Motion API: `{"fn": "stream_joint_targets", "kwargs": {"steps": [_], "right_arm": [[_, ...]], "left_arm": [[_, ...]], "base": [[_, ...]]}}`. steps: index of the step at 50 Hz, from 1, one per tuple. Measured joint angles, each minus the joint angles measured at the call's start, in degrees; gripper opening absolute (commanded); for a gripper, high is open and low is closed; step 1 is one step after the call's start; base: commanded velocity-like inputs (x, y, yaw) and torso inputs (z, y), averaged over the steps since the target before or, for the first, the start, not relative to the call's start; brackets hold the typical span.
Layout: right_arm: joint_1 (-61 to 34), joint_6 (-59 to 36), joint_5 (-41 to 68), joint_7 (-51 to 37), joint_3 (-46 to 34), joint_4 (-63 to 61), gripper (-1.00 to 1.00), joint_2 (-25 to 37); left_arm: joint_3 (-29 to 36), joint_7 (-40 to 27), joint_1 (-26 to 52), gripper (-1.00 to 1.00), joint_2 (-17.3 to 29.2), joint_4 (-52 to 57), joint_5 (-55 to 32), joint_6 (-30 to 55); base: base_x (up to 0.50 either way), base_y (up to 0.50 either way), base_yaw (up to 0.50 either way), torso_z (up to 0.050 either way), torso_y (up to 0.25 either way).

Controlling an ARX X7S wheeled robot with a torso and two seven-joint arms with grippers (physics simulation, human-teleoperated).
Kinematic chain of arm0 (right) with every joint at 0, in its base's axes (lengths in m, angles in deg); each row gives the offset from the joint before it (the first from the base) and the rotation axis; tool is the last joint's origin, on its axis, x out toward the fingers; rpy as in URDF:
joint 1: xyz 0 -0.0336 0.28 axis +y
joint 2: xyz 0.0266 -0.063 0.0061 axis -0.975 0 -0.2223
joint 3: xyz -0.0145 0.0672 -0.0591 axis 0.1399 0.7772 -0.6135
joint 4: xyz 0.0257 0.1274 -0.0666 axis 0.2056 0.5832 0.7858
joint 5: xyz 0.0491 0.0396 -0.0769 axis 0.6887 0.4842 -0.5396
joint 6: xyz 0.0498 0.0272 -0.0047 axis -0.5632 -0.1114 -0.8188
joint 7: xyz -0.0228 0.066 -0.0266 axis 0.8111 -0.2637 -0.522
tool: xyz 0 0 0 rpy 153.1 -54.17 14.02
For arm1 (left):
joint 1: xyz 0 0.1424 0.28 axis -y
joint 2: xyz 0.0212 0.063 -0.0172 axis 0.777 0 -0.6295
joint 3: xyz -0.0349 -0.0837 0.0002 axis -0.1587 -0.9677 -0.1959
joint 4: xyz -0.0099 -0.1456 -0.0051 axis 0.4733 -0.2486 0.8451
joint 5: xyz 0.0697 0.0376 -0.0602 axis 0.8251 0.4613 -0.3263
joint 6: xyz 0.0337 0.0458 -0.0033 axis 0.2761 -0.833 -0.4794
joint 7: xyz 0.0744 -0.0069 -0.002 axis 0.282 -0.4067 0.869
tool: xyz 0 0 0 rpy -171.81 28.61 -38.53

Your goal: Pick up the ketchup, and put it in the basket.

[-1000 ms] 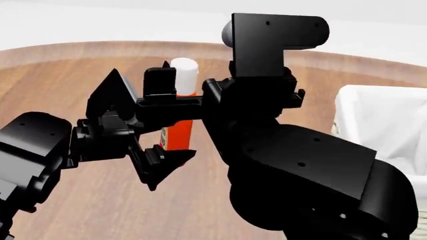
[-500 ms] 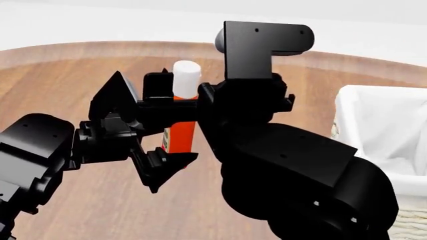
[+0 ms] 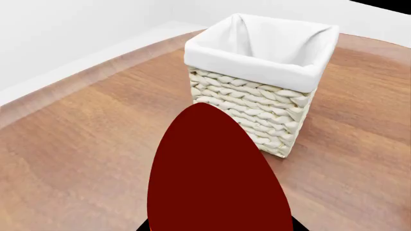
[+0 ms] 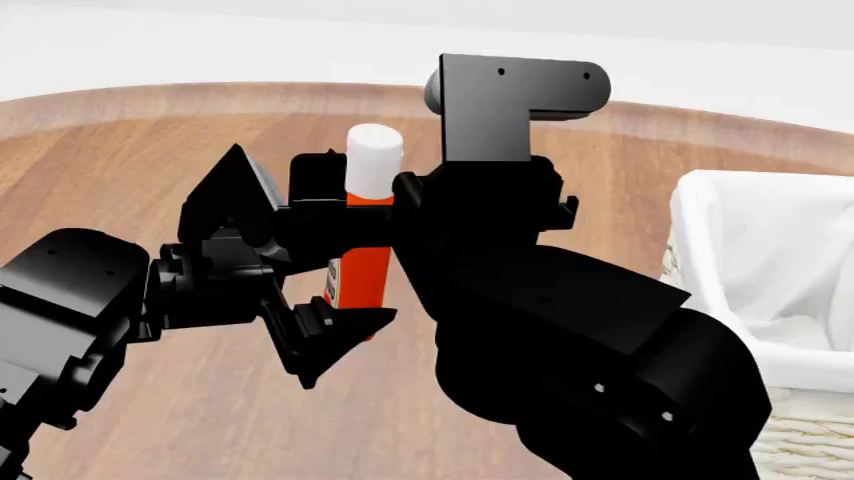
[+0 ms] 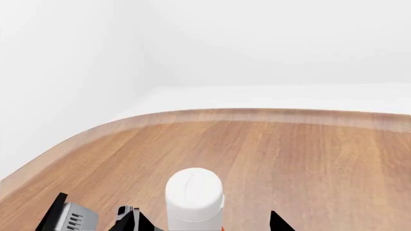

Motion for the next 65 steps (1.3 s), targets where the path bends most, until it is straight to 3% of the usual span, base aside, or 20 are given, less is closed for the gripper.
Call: {"fn": "stream_joint_targets", "kwargs": {"steps": [32, 33, 64, 65], "right_arm": [[-1.16, 2.45, -2.27, 2.73, -1.95, 5.80, 1.00, -0.55], [-1.20, 2.50, -2.32, 2.79, -2.01, 5.94, -1.00, -0.57], [-1.54, 5.23, -2.20, 4.04, -3.73, 8.42, -1.00, -0.56], [-1.55, 5.35, -2.22, 4.09, -3.79, 8.47, -1.00, -0.55]], "left_arm": [[0.54, 0.23, -0.49, -1.00, -0.13, -0.43, -0.03, -0.33], [0.56, 0.22, -0.53, -1.00, -0.10, -0.35, -0.05, -0.28], [0.51, -0.33, -0.40, -1.00, -0.36, -2.15, 0.82, -1.61], [0.45, -0.37, -0.36, 1.00, -0.45, -2.40, 0.89, -1.83]], "base": [[0.00, 0.00, 0.00, 0.000, 0.000], [0.00, 0.00, 0.00, 0.000, 0.000], [0.00, 0.00, 0.00, 0.000, 0.000], [0.00, 0.00, 0.00, 0.000, 0.000]]}}
